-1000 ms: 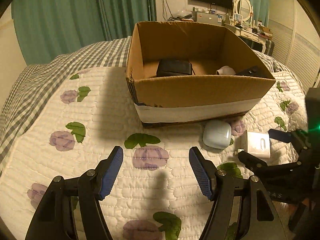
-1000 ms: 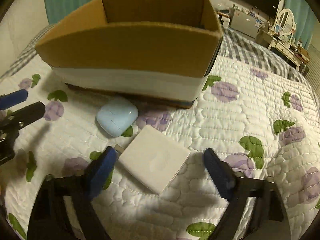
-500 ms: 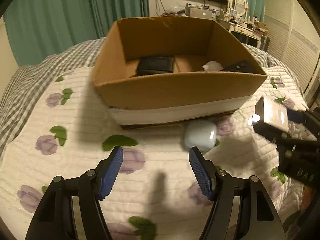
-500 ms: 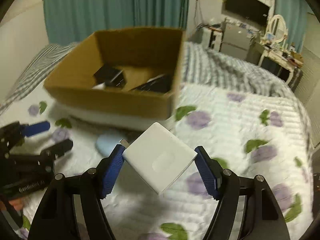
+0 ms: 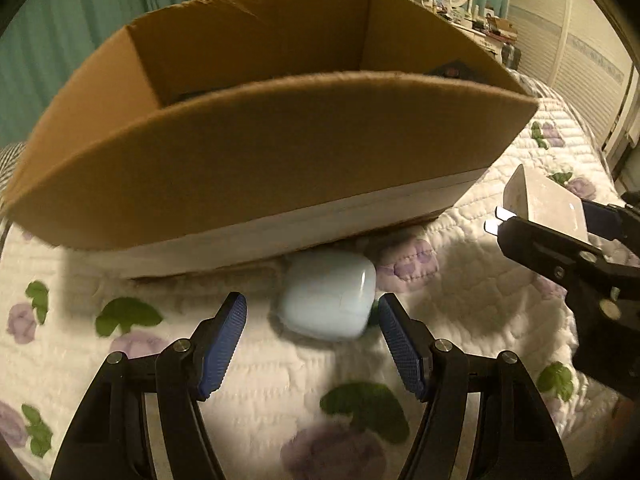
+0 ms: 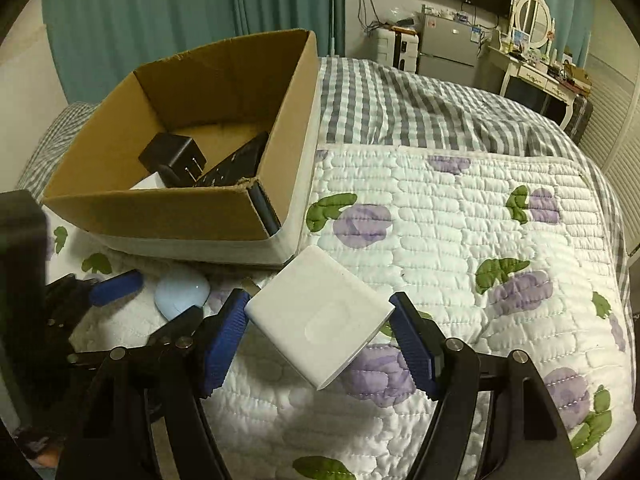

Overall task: Organize rigid objects
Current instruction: 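Lift the earbud case and white charger and carry both over the box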

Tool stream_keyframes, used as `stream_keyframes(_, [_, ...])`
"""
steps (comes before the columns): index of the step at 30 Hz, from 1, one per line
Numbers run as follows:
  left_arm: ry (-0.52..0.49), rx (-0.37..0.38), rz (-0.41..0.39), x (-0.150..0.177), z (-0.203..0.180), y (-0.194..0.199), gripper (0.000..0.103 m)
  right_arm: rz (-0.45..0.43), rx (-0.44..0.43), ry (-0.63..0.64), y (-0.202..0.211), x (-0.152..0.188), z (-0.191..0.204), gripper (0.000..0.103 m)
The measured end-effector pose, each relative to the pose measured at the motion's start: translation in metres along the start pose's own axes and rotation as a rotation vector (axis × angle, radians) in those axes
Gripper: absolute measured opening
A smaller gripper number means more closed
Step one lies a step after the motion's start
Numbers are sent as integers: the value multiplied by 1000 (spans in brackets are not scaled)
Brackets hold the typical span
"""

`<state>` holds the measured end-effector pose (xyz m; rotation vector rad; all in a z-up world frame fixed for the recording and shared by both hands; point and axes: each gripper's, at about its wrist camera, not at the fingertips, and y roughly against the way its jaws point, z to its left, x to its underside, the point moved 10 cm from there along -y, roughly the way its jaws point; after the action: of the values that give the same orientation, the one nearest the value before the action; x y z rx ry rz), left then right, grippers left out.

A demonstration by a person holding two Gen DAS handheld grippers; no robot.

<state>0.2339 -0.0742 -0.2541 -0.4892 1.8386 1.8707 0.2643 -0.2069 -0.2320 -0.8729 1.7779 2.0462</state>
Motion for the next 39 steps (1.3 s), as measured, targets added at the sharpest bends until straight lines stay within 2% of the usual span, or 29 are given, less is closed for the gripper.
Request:
stream_keyframes(5, [15,15,-12,-1,2,-8,68,20,-19,-9,-4,3,4,71])
stream_keyframes(6, [11,22,-16,-1,1,-6,62,17,-21,-6,-3,3,5,71])
stream_keyframes(7, [5,38,-15,0,-1,-5,51,15,-20,-2,-2,3,7,71])
stream_keyframes(10, [-21,30,-16,3,-3,-1,51,8,-10,12,0,5,9,71])
stream_keyframes(15, [6,34,-37,7,6,17,51,-18,-4,12,12,6,8,71])
stream_keyframes(24, [58,54,-155,-5,24,100,51,-139,-38,54,82,-17,29,71])
stream_keyframes(31, [52,37,-270,-41,34,162,51,-243,-53,118,137,-56,46,71])
stream_keyframes(39, [59,31,-349,-113,61,188,51,-359,-79,186,167,-127,67,71])
